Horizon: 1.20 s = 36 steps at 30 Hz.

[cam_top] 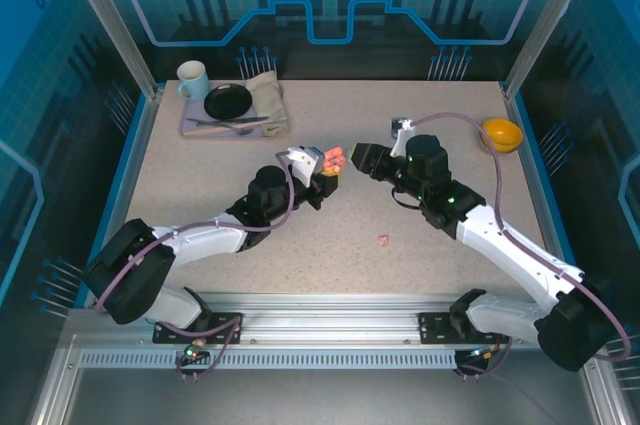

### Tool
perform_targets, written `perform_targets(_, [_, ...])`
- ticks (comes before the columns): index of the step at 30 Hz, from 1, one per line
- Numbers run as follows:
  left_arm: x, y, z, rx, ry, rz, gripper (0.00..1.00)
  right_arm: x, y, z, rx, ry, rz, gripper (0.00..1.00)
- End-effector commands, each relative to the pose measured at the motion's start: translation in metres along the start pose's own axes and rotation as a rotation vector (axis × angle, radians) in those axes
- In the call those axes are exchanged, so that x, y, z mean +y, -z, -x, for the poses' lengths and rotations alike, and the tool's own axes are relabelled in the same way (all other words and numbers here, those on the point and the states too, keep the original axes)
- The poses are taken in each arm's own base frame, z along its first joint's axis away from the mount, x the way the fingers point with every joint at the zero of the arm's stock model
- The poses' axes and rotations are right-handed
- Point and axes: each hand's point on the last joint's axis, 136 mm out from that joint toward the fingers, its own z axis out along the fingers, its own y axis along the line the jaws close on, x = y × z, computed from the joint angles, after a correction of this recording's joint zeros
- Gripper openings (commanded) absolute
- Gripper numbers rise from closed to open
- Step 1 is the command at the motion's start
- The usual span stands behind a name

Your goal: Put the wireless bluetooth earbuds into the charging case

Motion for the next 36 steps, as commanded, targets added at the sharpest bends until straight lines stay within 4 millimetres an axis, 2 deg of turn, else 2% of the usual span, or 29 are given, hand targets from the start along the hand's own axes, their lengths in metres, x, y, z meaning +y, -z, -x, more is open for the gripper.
perform_targets(1, [-0.001,0.008,0.027,-0.099,-0.005,0.000,0.00,0.000,0.008,-0.015,0.030,-0.046,-0.005,0.47])
perform_targets(9, [-0.005,0.008,0.024,-0.100,-0.006,-0.023,0.00,0.024,0.003,-0.040,0.094,-0.105,0.044,0.47])
perform_targets(13, [-0.005,0.007,0.023,-0.100,-0.002,-0.030,0.00,0.036,0.000,-0.044,0.105,-0.112,0.069,0.47])
perform_targets(19, [-0.007,0.006,0.025,-0.101,-0.005,-0.042,0.00,0.039,-0.007,-0.048,0.122,-0.105,0.070,0.47])
perform_targets(20, [-0.008,0.006,0.024,-0.098,-0.005,-0.044,0.00,0.039,-0.008,-0.048,0.122,-0.103,0.071,0.47])
perform_targets(21, [-0.008,0.006,0.023,-0.096,-0.008,-0.044,0.00,0.049,-0.007,-0.038,0.103,-0.102,0.094,0.47])
perform_targets(28, [-0.008,0.007,0.019,-0.086,-0.005,-0.049,0.00,0.058,-0.005,-0.026,0.077,-0.082,0.106,0.46])
perform_targets(36, [-0.009,0.006,0.023,-0.094,-0.013,-0.049,0.00,0.059,-0.011,-0.027,0.088,-0.080,0.105,0.46])
